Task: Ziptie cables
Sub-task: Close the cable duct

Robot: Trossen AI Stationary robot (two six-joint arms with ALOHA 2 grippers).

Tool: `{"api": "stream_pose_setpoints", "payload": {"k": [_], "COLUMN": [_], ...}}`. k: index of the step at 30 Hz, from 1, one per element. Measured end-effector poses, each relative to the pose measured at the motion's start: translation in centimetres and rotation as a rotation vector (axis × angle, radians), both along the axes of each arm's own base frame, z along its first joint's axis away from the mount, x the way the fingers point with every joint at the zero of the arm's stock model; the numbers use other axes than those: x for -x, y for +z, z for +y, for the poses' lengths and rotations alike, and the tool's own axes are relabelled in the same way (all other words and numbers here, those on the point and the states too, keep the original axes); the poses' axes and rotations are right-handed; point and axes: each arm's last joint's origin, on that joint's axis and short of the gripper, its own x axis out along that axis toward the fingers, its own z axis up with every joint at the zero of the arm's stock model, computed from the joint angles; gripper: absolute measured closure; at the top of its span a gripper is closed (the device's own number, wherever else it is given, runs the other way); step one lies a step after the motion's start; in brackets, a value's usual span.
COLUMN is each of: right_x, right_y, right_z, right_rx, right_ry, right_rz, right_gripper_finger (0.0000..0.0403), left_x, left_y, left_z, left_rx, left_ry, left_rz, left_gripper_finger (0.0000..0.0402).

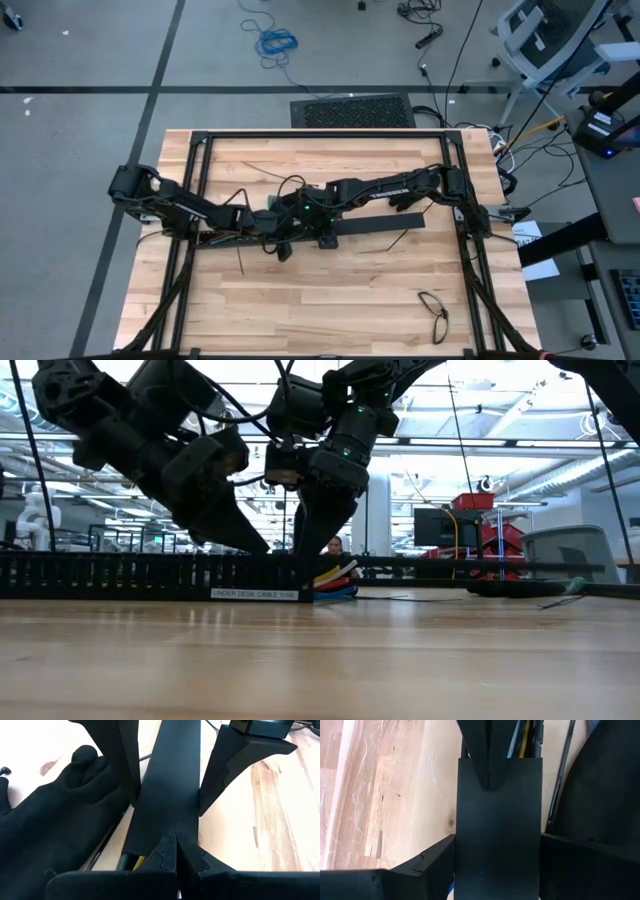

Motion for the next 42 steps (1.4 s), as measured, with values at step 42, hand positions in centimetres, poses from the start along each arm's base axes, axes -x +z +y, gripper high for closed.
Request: {"api": "stream_pose_setpoints", "payload": {"k": [42], "right_x": [-0.2], "right_y": [-1.3], "right_z": [0.0], "right_rx": [-0.004], "right_ry": [-0.009], "right_rz": [0.032], "right_gripper_finger": [0.0147], "left_x": [-0.1], "left_y": [-0.4], "left_z": [-0.1], "left_rx": [-0.027], "left_ry": [-0.015], "left_rz": [0.011], "left_gripper_finger": [0.0402]}}
